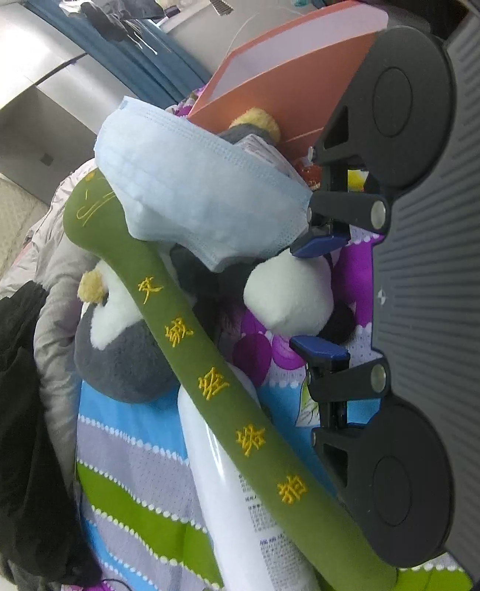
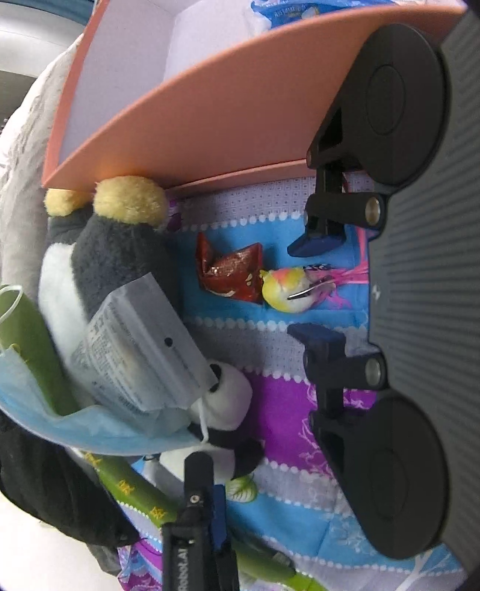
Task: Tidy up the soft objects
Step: 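Grasp the yellow bird toy with pink feathers with the right gripper, then lower left gripper toward the blue face mask on the plush while right holds the bird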
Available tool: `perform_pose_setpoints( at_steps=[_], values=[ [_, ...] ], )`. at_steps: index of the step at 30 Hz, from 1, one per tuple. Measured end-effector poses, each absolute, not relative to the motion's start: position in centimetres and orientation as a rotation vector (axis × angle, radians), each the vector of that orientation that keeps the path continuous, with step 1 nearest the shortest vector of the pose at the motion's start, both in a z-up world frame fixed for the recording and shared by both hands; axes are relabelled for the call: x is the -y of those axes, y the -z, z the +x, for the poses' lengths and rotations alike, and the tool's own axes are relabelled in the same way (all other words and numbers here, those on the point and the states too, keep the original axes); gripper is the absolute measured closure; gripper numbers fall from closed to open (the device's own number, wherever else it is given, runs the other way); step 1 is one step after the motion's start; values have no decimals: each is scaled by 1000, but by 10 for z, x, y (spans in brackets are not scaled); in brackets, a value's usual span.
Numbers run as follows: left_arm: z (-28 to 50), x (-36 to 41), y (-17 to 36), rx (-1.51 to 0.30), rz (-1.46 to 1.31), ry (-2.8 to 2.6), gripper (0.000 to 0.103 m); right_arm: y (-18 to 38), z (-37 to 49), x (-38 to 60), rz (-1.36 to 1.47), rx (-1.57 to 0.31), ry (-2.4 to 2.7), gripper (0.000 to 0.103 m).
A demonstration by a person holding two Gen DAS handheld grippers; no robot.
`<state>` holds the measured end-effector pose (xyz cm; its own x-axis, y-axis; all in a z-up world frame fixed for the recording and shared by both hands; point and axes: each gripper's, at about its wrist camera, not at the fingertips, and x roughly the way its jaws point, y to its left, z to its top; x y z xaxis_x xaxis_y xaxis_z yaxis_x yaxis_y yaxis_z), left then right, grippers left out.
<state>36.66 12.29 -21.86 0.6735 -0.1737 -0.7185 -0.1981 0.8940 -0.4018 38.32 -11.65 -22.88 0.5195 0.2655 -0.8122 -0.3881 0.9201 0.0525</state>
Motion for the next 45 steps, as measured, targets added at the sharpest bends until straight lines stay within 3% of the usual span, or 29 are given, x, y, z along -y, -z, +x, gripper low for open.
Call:
perform_pose_setpoints(
  at_steps=[12, 14, 15, 16, 23, 32, 35, 37, 39, 45],
  values=[
    [351, -120, 202, -865, -523, -84, 67, 214, 363, 121, -150, -932, -433, 75],
    [341, -118, 195, -861, -524, -97, 74, 209, 354, 123, -151, -927, -440, 75],
    [335, -118, 192, -860, -536, -102, 84, 207, 350, 124, -149, -927, -443, 75],
    [329, -117, 190, -858, -545, -108, 100, 205, 346, 126, -147, -926, -446, 75],
    [282, -110, 180, -859, -584, -119, 100, 195, 311, 133, -146, -923, -466, 75],
    [268, -109, 165, -851, -451, -70, 99, 190, 293, 139, -153, -925, -464, 75],
    [277, -110, 160, -838, -394, -50, 83, 189, 295, 139, -148, -920, -457, 75],
    [283, -107, 157, -815, -352, -34, 57, 188, 297, 139, -145, -916, -456, 75],
    [291, -102, 154, -798, -310, -27, 49, 189, 301, 138, -143, -916, -455, 75],
    [320, -79, 158, -786, -215, 19, 48, 192, 311, 136, -138, -917, -455, 75]
  ],
)
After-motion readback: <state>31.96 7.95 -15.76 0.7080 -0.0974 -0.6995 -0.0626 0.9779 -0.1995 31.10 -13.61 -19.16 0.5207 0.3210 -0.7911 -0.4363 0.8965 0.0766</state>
